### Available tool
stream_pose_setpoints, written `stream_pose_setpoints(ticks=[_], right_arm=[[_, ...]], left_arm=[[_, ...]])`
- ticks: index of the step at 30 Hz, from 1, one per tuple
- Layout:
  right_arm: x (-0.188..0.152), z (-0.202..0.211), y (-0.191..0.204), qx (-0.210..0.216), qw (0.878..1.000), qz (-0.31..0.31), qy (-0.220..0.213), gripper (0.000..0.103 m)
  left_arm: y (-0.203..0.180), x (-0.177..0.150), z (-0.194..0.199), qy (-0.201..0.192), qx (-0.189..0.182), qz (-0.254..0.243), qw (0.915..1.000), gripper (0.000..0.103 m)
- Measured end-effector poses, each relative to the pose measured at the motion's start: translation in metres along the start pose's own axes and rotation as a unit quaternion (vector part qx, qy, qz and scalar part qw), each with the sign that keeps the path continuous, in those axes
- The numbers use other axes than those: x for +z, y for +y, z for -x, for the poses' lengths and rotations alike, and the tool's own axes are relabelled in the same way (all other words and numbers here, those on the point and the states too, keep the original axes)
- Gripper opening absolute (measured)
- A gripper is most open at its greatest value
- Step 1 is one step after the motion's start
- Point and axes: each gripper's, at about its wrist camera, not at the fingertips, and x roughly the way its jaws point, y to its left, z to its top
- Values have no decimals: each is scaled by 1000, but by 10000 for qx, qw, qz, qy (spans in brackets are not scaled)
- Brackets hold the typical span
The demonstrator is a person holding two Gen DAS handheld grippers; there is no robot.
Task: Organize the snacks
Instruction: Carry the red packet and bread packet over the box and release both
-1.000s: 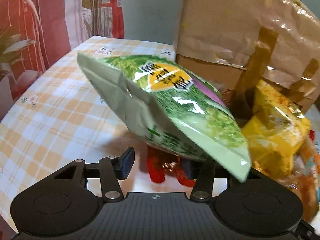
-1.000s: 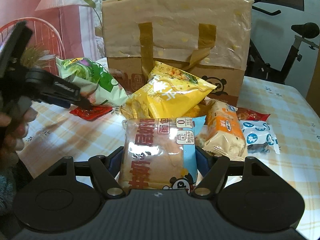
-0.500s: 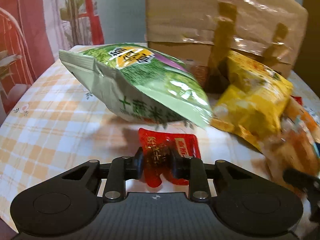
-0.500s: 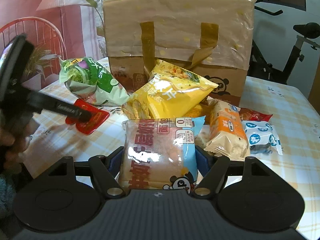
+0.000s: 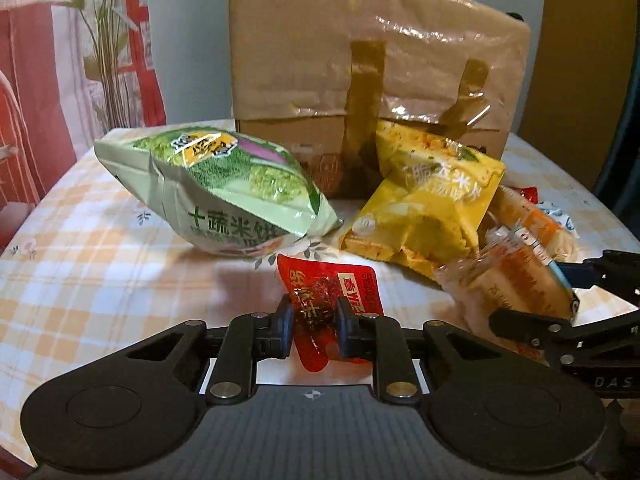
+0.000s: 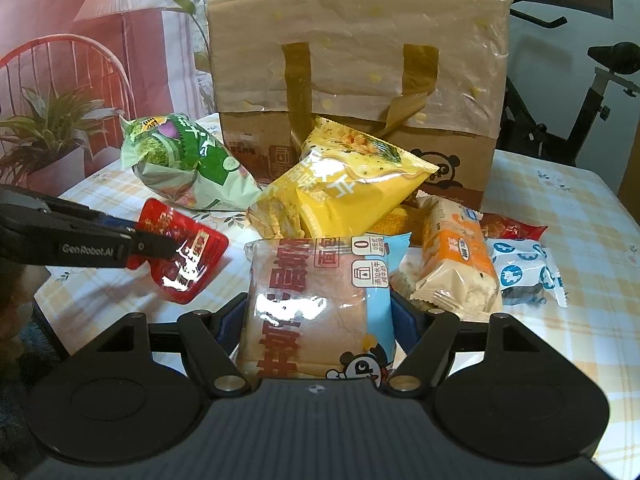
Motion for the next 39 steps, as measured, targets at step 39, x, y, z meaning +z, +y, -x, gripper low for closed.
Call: stream_pose_setpoints(ticks=[39], right_arm=[[121,71,-35,-310,9764,204,-2129,73]], left_arm=[[-15,144,98,-2301,-383,-482,9712,22]])
